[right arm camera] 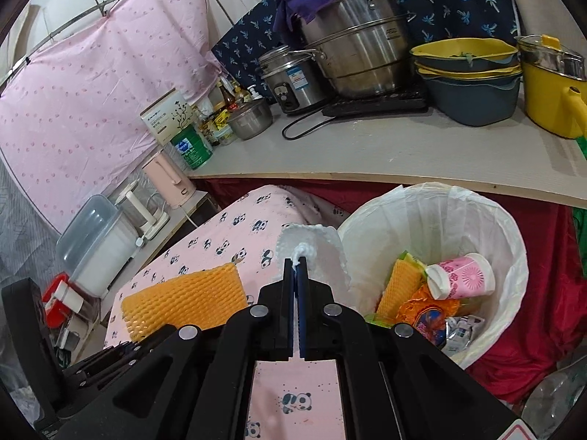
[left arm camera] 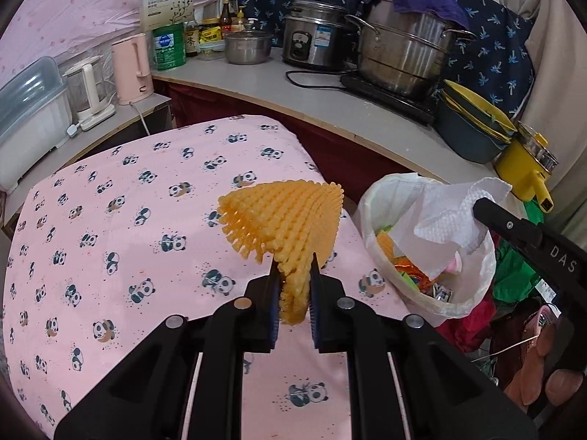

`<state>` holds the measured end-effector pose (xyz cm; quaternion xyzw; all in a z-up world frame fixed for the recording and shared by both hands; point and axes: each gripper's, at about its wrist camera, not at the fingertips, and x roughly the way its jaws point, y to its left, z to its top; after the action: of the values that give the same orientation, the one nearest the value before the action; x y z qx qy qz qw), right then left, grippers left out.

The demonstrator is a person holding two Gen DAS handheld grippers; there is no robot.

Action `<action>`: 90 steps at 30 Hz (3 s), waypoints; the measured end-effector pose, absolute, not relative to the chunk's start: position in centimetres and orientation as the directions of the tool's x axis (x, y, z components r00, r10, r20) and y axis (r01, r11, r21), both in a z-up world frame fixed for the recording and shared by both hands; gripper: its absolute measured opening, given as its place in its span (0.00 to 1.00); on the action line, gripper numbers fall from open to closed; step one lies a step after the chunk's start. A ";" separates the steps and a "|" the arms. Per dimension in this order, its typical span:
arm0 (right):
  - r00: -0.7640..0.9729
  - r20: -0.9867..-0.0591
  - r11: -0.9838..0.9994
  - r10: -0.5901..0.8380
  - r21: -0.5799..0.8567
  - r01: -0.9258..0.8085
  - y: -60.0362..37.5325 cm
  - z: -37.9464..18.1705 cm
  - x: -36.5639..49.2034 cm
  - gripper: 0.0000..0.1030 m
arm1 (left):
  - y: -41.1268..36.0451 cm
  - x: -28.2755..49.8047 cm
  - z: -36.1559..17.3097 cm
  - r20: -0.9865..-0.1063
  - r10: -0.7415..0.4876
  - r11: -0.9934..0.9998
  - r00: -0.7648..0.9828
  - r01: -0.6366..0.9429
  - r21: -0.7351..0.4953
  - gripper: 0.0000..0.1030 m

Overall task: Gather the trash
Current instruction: 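Carry the tissue and mesh sleeve over the bin and open both tools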

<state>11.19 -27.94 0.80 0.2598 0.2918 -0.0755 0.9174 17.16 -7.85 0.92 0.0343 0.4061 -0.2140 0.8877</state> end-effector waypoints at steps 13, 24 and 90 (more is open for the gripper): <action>0.811 -0.583 0.826 -0.058 0.428 0.367 -33.4 0.5 7.6 0.02 | -15.3 14.9 1.4 -0.739 -0.414 0.855 0.531 0.506 -0.116 0.12; 0.790 -0.608 0.812 -0.086 0.417 0.409 -36.1 -0.5 7.5 0.02 | -19.7 14.8 0.6 -0.754 -0.431 0.825 0.495 0.554 -0.108 0.12; 0.735 -0.641 0.903 -0.221 0.150 0.403 -29.6 1.5 4.9 0.78 | -13.5 13.3 0.1 -0.724 -0.276 0.929 0.633 0.367 -0.033 0.84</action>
<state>4.87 -29.64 1.53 0.1410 0.3219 -0.1695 0.9207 13.30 -13.53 0.15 0.0588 0.3897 -0.1784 0.9016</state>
